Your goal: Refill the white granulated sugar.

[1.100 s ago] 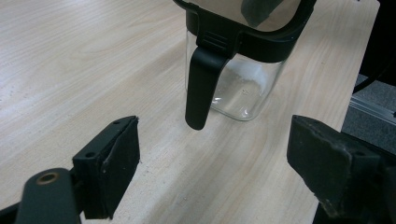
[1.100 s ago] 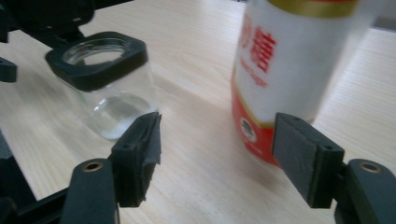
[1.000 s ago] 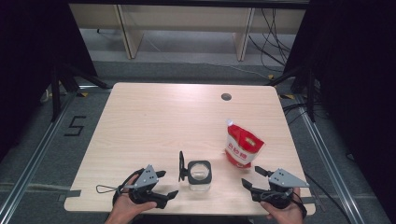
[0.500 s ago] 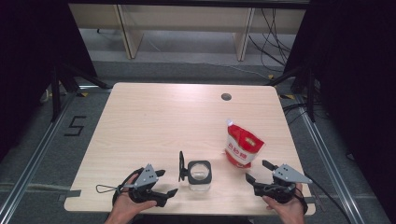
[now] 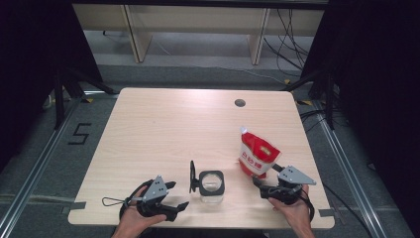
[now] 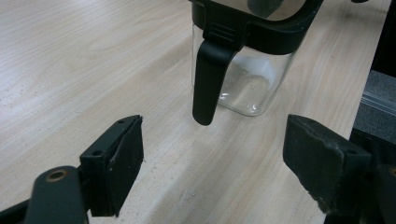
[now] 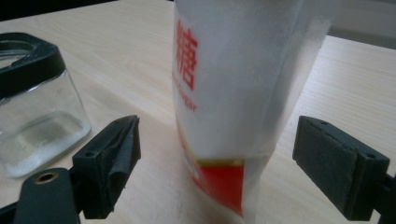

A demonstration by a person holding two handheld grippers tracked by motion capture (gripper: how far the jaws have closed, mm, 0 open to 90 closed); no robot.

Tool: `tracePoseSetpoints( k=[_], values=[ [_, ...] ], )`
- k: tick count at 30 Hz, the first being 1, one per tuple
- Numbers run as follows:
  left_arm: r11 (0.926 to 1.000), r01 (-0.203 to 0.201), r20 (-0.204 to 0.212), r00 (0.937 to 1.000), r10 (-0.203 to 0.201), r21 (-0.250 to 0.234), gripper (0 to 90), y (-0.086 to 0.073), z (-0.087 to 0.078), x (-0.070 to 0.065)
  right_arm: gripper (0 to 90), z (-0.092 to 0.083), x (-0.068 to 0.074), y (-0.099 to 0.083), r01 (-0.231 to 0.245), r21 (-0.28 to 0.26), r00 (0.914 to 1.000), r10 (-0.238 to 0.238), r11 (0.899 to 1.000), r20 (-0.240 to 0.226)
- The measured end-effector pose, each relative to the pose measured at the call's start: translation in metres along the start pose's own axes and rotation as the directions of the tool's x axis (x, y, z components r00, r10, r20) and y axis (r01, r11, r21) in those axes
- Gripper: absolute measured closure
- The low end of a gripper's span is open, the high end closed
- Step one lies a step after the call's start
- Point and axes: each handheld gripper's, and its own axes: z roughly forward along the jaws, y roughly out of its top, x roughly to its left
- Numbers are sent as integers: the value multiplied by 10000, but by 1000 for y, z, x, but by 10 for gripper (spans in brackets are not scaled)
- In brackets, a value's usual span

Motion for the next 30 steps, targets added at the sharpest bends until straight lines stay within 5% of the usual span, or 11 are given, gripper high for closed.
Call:
tracePoseSetpoints(
  k=[8,13,14,20,26,27,29,30],
  values=[
    [9993,-322,-9,9995,322,171,200,0,0,3,162,15,-1,2,288,-82,9995,-287,9996,110],
    [9998,-213,60,9998,213,26,200,0,1,2,162,20,0,2,241,-307,9997,-241,9992,31],
    [10000,67,13,10000,-67,55,200,-1,1,0,161,20,2,3,-195,-259,9998,197,9995,57],
    [9999,-92,109,9999,91,76,200,-1,2,2,157,29,-5,3,280,-739,9994,-296,9969,-201],
    [10000,-93,109,9999,92,31,200,-1,2,2,158,32,-4,1,-398,-726,9992,400,9966,9],
    [10000,-72,126,9999,72,16,200,-1,2,2,159,35,-8,1,-34,-872,9997,12,9962,-250],
    [10000,19,101,9999,-19,-41,200,-1,3,1,166,36,-4,0,-424,-954,9991,422,9945,-44],
    [10000,19,101,9999,-19,-41,200,-1,3,1,166,37,-8,1,36,-1047,9999,-52,9945,-149]
  ],
)
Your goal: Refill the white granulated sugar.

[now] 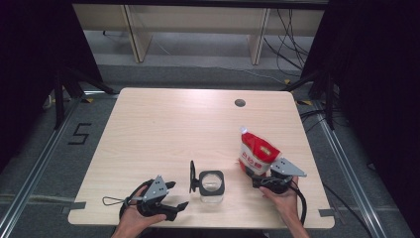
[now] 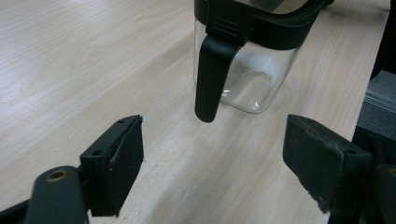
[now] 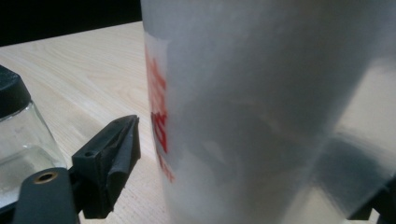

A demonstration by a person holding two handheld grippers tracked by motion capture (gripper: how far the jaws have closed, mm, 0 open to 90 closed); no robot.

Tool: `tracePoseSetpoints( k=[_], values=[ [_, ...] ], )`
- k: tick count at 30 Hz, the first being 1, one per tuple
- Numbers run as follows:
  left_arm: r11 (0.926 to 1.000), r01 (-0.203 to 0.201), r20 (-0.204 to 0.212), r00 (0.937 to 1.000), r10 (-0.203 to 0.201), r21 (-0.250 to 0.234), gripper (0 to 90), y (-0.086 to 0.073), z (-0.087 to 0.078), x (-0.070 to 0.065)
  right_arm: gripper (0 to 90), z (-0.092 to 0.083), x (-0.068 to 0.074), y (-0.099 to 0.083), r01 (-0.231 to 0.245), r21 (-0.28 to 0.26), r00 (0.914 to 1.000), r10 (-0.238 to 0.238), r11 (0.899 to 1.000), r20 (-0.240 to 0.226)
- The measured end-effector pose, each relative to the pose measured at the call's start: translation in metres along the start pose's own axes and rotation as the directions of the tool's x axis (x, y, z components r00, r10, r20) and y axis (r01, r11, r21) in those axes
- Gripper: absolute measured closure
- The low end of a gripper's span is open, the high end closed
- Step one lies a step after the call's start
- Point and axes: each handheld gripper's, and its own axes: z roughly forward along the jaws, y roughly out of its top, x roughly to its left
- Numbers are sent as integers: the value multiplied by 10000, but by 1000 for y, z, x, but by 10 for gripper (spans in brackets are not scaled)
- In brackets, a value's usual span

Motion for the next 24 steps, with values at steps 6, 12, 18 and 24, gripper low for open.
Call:
tracePoseSetpoints(
  k=[6,12,18,24],
  values=[
    [9999,9,-34,10000,-8,165,200,-1,1,0,179,1,2,-1,-274,-122,9996,275,9995,91],
    [9997,-162,88,9998,160,204,200,0,2,2,194,5,-2,-2,-129,-146,9999,128,9998,-83],
    [9998,-31,-46,10000,32,180,200,-1,3,0,223,7,-3,-1,-92,-260,9997,86,9996,-220],
    [9996,-225,168,9996,222,149,203,-1,4,1,261,10,-6,-1,240,-378,9995,-247,9990,-194]
  ],
)
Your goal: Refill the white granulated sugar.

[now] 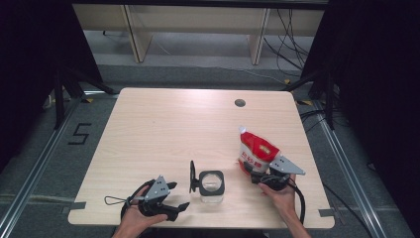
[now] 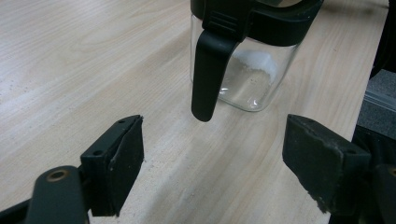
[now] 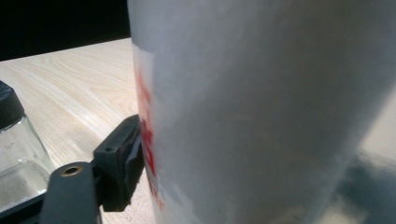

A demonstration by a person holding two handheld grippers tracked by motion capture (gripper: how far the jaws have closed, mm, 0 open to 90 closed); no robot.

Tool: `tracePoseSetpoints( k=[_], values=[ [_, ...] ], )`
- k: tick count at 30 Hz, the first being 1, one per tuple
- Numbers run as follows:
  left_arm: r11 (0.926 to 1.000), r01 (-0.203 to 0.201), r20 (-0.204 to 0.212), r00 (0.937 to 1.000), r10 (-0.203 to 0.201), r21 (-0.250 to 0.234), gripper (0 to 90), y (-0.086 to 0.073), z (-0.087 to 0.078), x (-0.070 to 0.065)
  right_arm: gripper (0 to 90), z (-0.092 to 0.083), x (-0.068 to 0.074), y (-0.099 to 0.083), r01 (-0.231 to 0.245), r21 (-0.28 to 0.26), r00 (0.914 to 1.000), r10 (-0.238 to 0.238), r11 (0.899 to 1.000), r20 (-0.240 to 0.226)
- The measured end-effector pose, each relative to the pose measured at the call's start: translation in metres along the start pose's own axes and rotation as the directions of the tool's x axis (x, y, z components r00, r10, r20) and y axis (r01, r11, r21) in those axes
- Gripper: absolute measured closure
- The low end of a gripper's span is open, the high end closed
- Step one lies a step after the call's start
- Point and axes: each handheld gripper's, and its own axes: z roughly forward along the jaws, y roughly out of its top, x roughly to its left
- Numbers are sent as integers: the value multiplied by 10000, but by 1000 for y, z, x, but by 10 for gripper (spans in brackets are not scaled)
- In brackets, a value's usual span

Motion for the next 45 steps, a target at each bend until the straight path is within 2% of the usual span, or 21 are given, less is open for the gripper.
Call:
tracePoseSetpoints(
  k=[1,3,4,5,8,9,12,18,19,23,26,28,29,30,32,36,37,39,40,43,45],
  values=[
    [10000,-20,-4,10000,20,-12,203,0,0,0,279,0,1,0,-301,49,9995,301,9995,-68],
    [10000,-46,-58,10000,45,-62,203,0,0,0,283,2,0,0,-258,-168,9995,255,9995,-179],
    [9996,265,1,9996,-265,55,203,0,0,-1,297,1,0,0,-348,-50,9994,348,9994,-85],
    [9996,265,1,9996,-265,55,203,0,0,-1,297,1,0,0,-348,-50,9994,348,9994,-85],
    [9996,265,-8,9996,-265,49,203,0,0,-1,340,3,0,1,-270,-95,9987,265,9996,-431],
    [9996,264,-6,9997,-264,52,203,0,0,-1,346,4,2,1,-529,-182,9979,522,9984,-371],
    [9997,230,-63,9997,-230,-42,204,0,0,0,365,4,-1,2,-189,-103,9993,186,9998,-333],
    [9999,78,-14,10000,-78,-127,206,0,-1,1,388,3,5,5,-414,40,9991,414,9991,-119],
    [9999,98,-30,9999,-98,89,206,0,-2,1,393,2,4,7,-33,223,9999,36,9997,-148],
    [9999,124,-64,9999,-124,39,206,0,-1,0,399,-2,9,9,-225,249,9997,223,9994,102],
    [9997,-33,-60,10000,34,236,206,0,-2,2,404,-5,6,11,490,250,9988,-490,9985,28],
    [9999,115,1,9999,-115,46,206,0,-2,1,406,-6,7,12,506,231,9986,-503,9985,-131],
    [9999,76,-12,10000,-76,-75,206,0,-1,0,407,-8,11,12,247,162,9997,-249,9996,75],
    [9999,121,-24,9999,-122,-113,206,0,-1,0,407,-9,10,12,618,371,9980,-622,9974,92],
    [10000,52,-26,10000,-52,-72,206,0,-2,1,409,-10,11,15,804,85,9968,-803,9967,-54],
    [9998,-133,-7,9999,133,-114,206,0,-2,3,410,-13,15,19,664,17,9976,-663,9978,-186],
    [9999,-146,-23,9999,146,-10,207,0,-3,3,410,-14,13,21,1073,-71,9942,-1073,9942,-99],
    [9999,118,-109,9999,-118,-30,206,0,-4,2,411,-17,17,23,996,-162,9948,-999,9949,-186],
    [9998,183,-26,9998,-183,-105,206,0,-3,2,411,-19,19,23,1028,0,9946,-1028,9947,103],
    [9996,233,-9,9997,-233,-167,206,0,-4,2,411,-26,23,29,1272,-226,9919,-1270,9916,101],
    [9997,198,-70,9998,-199,-118,207,0,-5,3,411,-31,23,34,1935,-216,9810,-1930,9809,219]
  ],
)
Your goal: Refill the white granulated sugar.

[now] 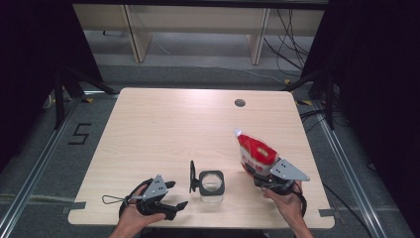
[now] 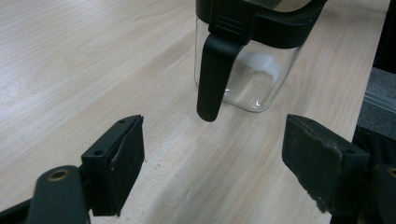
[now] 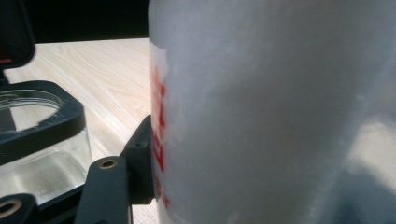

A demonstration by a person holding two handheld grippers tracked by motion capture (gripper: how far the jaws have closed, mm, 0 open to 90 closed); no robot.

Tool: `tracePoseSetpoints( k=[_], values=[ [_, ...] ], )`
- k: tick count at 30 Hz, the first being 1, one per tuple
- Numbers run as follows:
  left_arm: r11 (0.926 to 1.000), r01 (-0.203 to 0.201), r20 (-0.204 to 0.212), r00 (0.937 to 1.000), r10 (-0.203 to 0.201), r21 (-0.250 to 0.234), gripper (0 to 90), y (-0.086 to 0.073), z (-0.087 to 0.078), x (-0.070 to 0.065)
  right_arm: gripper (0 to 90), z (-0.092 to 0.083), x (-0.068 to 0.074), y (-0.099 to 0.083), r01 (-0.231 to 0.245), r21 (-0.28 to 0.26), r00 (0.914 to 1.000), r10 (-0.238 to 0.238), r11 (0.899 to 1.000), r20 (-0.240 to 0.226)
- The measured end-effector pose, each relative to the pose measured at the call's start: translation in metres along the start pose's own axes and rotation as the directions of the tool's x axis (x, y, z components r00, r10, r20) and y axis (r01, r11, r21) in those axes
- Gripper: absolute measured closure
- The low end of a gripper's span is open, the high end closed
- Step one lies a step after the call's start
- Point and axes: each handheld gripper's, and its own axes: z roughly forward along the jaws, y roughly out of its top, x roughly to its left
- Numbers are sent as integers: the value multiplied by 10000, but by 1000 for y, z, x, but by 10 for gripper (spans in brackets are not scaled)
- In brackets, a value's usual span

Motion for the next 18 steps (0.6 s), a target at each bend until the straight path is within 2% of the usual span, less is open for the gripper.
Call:
tracePoseSetpoints(
  k=[1,3,7,8,10,12,13,14,15,16,17,18],
  values=[
    [10000,22,-2,10000,-22,-9,207,0,0,0,411,-3,3,3,99,-61,9999,-99,9999,44],
    [10000,50,10,10000,-50,-1,207,0,0,0,411,-8,6,8,769,-43,9967,-768,9970,277],
    [10000,21,26,10000,-21,26,207,0,0,0,411,-18,15,14,1632,292,9856,-1643,9862,402],
    [10000,25,16,10000,-25,21,206,0,0,0,412,-20,18,15,1596,297,9861,-1607,9867,428],
    [10000,9,17,10000,-9,32,206,0,0,0,412,-24,22,18,1993,377,9784,-2010,9792,486],
    [10000,9,15,10000,-9,26,206,0,0,0,412,-27,27,20,2518,534,9658,-2545,9663,502],
    [10000,-40,-24,10000,40,79,206,0,-1,1,412,-27,27,20,2518,534,9658,-2545,9663,502],
    [10000,77,30,10000,-77,-10,206,-1,0,0,412,-28,30,21,2709,655,9600,-2746,9604,552],
    [10000,-11,32,10000,11,21,206,0,0,1,412,-32,34,22,2949,801,9521,-2999,9522,595],
    [9996,-269,28,9996,269,40,206,0,-1,3,412,-33,36,22,3213,863,9437,-3265,9430,539],
    [9996,-269,28,9996,269,40,206,0,-1,3,412,-34,38,22,3493,971,9328,-3556,9320,579],
    [9997,-223,7,9998,223,30,206,0,-1,2,412,-34,38,22,3493,971,9328,-3556,9320,579]
  ],
)
